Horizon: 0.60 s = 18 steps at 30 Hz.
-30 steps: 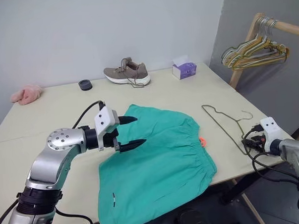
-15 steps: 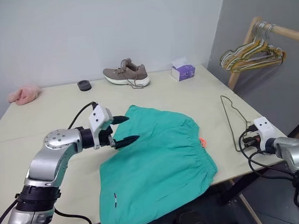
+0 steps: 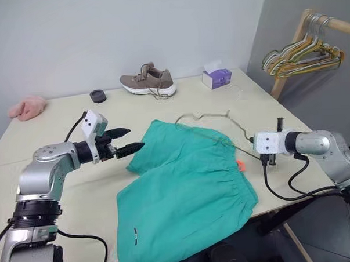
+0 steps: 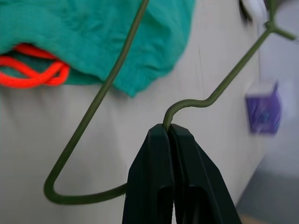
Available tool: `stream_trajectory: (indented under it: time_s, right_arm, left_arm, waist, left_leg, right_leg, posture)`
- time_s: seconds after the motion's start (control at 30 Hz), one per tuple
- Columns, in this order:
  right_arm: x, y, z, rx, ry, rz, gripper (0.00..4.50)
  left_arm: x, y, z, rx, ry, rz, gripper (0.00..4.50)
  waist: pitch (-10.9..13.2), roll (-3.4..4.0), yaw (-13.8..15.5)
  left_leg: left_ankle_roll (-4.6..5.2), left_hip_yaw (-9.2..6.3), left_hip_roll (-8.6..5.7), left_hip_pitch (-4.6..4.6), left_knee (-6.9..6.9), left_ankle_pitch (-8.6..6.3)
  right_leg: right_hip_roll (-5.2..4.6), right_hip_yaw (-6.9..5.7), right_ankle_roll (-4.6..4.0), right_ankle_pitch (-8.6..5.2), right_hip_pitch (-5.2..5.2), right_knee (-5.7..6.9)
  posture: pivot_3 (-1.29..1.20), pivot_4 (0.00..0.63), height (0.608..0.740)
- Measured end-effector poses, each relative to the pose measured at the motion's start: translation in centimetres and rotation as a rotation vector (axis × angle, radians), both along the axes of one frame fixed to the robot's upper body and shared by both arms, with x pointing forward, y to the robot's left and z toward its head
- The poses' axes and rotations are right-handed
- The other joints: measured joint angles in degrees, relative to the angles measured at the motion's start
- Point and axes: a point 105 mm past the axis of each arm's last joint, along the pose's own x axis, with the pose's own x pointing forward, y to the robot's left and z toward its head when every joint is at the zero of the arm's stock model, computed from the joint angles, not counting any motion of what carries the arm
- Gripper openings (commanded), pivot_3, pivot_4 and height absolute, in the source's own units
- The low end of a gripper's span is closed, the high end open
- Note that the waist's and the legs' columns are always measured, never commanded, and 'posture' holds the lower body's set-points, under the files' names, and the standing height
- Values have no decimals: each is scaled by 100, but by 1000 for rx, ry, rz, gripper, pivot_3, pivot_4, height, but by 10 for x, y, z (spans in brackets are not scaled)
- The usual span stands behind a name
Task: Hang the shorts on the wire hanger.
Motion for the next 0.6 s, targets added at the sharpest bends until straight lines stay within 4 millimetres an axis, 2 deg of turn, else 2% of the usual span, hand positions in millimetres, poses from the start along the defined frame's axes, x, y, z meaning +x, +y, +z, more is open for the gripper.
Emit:
stream_trajectory:
  time_s: [0.1, 0.23, 0.6]
  right_arm:
    - [-5, 24, 10, -73, -82, 181, 43]
    - [-14, 41, 4, -91, -89, 301, 43]
    - [-18, 62, 10, -60, -106, 389, 43]
  left_arm:
    - [-9, -8, -10, 10, 56, -83, 4500]
    - [-19, -14, -27, 20, 127, -140, 4500]
    - [-43, -31, -43, 31, 204, -278, 4500]
  waist:
    - [-1, -1, -52]
    - [0, -1, -48]
    - [-1, -1, -59]
  left_leg:
    - [0, -6, 2, 2, -1, 0]
    - [0, -7, 1, -2, 3, 0]
    - [1, -8, 1, 2, 6, 1]
  right_leg:
    - [1, -4, 1, 0, 3, 1]
    - [1, -4, -18, 10, 3, 1]
    - [1, -3, -21, 12, 4, 9]
  posture:
    - [-303, 0, 740]
    - [-303, 0, 740]
    - [-309, 0, 740]
